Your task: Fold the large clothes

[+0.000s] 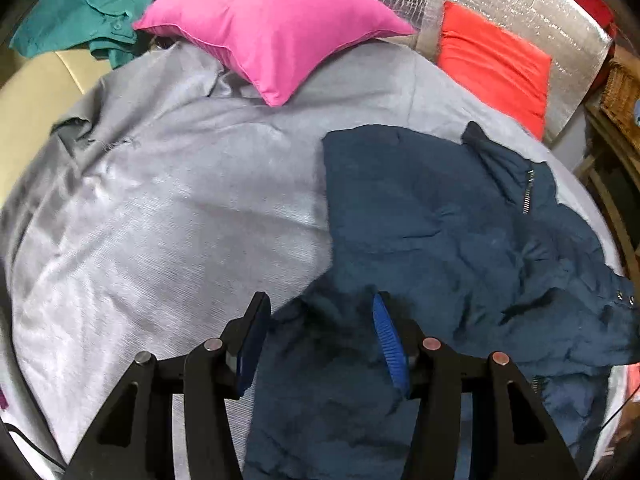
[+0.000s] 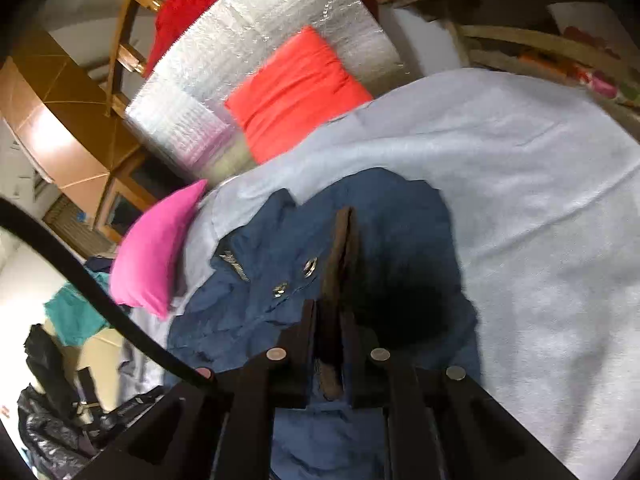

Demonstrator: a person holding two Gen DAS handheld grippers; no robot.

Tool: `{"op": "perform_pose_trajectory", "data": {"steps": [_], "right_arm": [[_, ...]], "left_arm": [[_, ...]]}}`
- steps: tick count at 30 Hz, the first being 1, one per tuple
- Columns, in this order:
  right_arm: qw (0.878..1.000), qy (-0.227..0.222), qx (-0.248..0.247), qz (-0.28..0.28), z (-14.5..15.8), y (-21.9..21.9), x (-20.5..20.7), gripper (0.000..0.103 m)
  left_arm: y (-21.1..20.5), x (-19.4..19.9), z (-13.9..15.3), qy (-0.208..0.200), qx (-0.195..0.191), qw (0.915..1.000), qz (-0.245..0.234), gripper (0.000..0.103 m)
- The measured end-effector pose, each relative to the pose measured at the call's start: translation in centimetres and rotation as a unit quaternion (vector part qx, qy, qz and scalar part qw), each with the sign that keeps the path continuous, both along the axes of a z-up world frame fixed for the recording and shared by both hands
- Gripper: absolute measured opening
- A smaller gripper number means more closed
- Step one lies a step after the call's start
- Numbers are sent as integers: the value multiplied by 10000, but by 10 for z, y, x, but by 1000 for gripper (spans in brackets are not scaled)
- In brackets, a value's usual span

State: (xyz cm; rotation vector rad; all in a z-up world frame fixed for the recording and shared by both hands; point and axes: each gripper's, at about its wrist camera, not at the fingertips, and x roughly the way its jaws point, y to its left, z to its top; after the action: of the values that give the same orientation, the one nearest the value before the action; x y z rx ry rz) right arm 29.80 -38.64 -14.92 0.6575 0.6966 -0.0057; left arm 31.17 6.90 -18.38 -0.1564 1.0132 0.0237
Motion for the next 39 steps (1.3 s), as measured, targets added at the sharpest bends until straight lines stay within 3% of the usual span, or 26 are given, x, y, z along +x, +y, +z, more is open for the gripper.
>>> {"op": "perform_pose_trajectory", "data": {"steps": [4, 7, 9, 10, 11, 13, 19, 22, 24, 25, 26, 29, 30, 32, 34, 35, 37, 39], "right_arm": [[9944, 1048, 160, 40, -39, -8, 17, 11], [9959, 772, 474, -34, -26, -25, 9, 15], [9975, 326, 529, -350, -10, -40, -5, 38], [9970, 210, 544, -508, -7, -46, -12, 70], [9958, 117, 575, -707, -5, -52, -16, 87], [9934, 149, 641, -944, -10, -68, -22, 87], [9948, 800, 505, -378, -39, -53, 17, 84], [9940, 1084, -159, -37, -46, -30, 25, 51], [9948, 900, -483, -30, -33, -20, 17, 38], [9949, 777, -643, -39, -25, -18, 13, 27], [9945, 664, -803, -98, -19, -16, 9, 24], [9916, 918, -892, -203, -29, -18, 9, 24], [9891, 1186, -846, -231, -38, -22, 12, 24], [9908, 1208, -549, -260, -39, -29, 10, 28], [9934, 1047, -314, -352, -29, -34, 4, 30], [9946, 912, -222, -450, -22, -38, -3, 37], [9966, 468, -240, -634, -5, -37, -15, 47], [9980, 43, -305, -545, 12, -30, -23, 47]], "left_arm": [[3, 10, -17, 422, -20, 9991, 5, 54], [4, 5, 0, 109, -48, 9999, 52, 54], [4, 0, 14, -242, -43, 9997, 78, 54], [3, -1, 18, -344, -45, 9994, 80, 55], [2, -1, 21, -407, -47, 9991, 76, 59], [-2, 4, 18, -368, -69, 9993, 39, 65], [-15, 18, -11, 188, -30, 9998, -30, 65], [-22, 17, -13, 166, 174, 9997, -69, 65], [-26, 13, -6, 19, 213, 9996, -169, 64], [-28, 12, -3, -58, 238, 9995, -204, 65], [-30, 11, -2, -91, 287, 9993, -209, 65], [-34, 14, -12, 69, 596, 9979, -228, 65], [-35, 16, -18, 207, 674, 9972, -254, 65], [-34, 16, -18, 244, 653, 9973, -237, 65], [-31, 11, -8, 137, 628, 9977, -201, 65], [-31, 11, -4, 55, 636, 9978, -170, 65], [-33, 5, 12, -342, 748, 9966, -76, 65], [-40, -4, 29, -768, 805, 9937, -159, 65]]}}
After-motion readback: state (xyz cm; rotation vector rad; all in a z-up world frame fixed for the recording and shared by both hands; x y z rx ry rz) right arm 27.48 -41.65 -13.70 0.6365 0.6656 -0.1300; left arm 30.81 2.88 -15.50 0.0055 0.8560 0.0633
